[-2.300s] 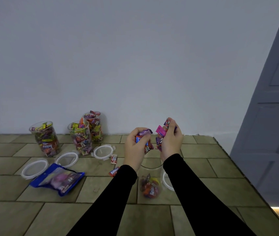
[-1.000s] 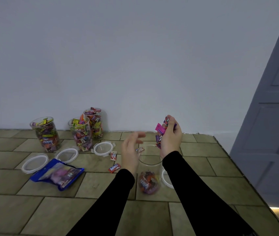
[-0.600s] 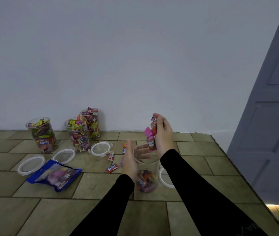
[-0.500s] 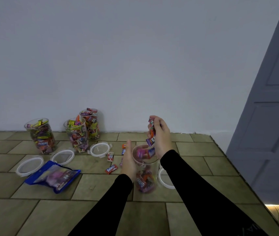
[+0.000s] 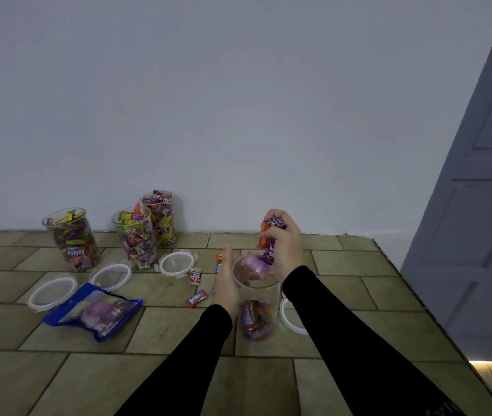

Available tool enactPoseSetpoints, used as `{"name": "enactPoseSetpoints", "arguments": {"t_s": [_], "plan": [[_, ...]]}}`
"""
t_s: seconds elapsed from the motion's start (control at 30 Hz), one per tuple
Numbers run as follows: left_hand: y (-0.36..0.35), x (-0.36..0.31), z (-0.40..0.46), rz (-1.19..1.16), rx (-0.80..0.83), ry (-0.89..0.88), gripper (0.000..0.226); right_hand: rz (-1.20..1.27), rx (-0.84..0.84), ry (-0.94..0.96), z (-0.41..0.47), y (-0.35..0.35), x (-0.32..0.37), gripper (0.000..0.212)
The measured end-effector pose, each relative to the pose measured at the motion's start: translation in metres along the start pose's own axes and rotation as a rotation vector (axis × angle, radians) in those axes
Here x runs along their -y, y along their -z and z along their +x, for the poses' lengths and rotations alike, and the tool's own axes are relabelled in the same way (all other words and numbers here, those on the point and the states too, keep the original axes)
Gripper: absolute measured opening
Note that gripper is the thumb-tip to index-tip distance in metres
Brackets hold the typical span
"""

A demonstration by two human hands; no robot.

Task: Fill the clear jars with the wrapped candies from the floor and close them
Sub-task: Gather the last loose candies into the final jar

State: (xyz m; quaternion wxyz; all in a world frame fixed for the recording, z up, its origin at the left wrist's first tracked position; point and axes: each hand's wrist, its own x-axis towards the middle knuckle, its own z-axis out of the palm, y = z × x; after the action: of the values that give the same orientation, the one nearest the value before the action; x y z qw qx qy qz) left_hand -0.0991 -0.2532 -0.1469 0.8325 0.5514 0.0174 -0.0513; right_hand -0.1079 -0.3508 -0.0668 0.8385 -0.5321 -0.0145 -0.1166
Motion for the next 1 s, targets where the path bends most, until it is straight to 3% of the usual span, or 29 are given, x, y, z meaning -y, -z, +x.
{"name": "enactPoseSetpoints", "arguments": {"t_s": [0.27,0.43,0.63,0.83,1.0], "plan": [[0.001,-0.001,-0.004,0.050,-0.044,-0.004,0.078,-0.073,0.060,0.024,-0.004,-0.002,0.001,0.027],[-0.001,-0.003,-0.003,0.076,-0.008,-0.011,0.078,-0.180,0.108,0.048,-0.004,0.000,0.001,0.006],[-0.001,-0.004,-0.007,0.026,0.044,-0.006,0.077,-0.272,0.078,0.058,-0.003,-0.004,0.003,0.020],[0.004,-0.007,-0.008,0.049,0.075,0.021,0.076,-0.325,0.030,0.029,0.007,-0.003,0.009,0.020],[0.013,-0.014,-0.010,0.097,0.064,-0.021,0.076,-0.295,0.019,-0.124,0.036,0.008,-0.009,0.020]]}}
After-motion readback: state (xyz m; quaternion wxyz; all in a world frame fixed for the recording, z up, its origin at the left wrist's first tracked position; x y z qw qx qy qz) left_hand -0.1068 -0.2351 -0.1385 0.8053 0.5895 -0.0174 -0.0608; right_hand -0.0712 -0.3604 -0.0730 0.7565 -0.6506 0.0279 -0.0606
